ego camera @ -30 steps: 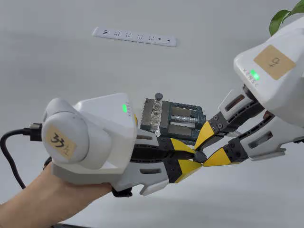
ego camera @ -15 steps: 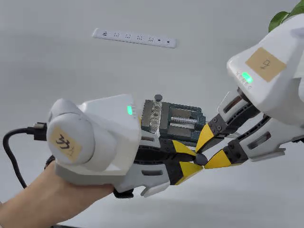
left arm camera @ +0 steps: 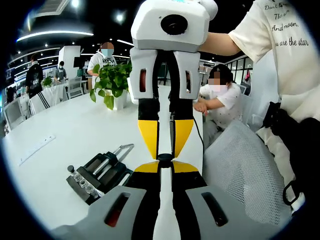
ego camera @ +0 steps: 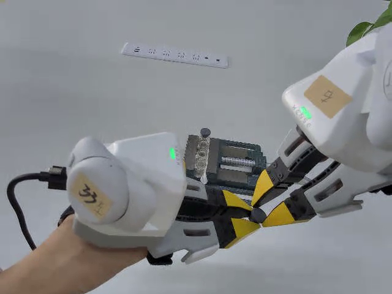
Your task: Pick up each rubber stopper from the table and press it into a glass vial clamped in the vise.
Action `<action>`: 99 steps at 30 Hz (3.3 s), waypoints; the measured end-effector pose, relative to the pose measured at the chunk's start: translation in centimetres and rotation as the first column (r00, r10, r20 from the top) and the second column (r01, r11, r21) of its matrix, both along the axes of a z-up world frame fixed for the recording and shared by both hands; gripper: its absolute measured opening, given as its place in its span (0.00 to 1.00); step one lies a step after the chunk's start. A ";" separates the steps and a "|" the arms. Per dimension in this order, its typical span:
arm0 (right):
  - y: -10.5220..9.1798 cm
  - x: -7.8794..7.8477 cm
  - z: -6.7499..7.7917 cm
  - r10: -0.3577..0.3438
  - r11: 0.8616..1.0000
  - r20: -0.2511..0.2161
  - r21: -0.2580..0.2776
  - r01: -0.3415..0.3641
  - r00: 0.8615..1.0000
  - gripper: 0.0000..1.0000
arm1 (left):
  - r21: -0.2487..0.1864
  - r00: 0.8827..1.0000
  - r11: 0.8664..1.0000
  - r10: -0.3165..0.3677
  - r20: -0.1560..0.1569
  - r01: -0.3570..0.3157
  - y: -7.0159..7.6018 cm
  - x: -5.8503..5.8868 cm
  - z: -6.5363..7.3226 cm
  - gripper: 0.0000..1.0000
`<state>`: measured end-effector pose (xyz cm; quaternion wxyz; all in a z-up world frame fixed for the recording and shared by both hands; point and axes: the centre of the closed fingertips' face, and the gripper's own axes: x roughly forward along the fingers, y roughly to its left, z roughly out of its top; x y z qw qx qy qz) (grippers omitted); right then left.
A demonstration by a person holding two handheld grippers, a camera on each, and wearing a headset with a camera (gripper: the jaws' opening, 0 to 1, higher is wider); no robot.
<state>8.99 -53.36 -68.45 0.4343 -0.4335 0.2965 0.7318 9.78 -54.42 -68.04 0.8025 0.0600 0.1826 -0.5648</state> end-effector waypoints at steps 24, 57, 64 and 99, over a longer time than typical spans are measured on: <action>-0.4 2.8 -1.3 -0.043 0.998 0.045 -0.041 0.045 0.998 0.06 | 0.106 0.980 0.975 0.196 -0.023 -0.193 3.2 2.3 -3.8 0.77; 4.5 12.8 -2.9 -0.017 0.998 0.143 -0.066 0.026 0.990 0.05 | 0.118 0.875 0.873 0.481 -0.052 -0.473 12.0 5.5 -6.7 0.99; 5.5 14.2 -3.5 0.034 0.995 0.163 -0.097 -0.019 0.986 0.05 | 0.121 0.861 0.860 0.505 -0.057 -0.496 12.9 5.7 -7.2 0.99; 7.1 15.7 -7.9 0.212 0.965 0.172 -0.191 -0.179 0.962 0.05 | 0.138 0.838 0.838 0.541 -0.071 -0.529 13.8 6.0 -8.0 0.99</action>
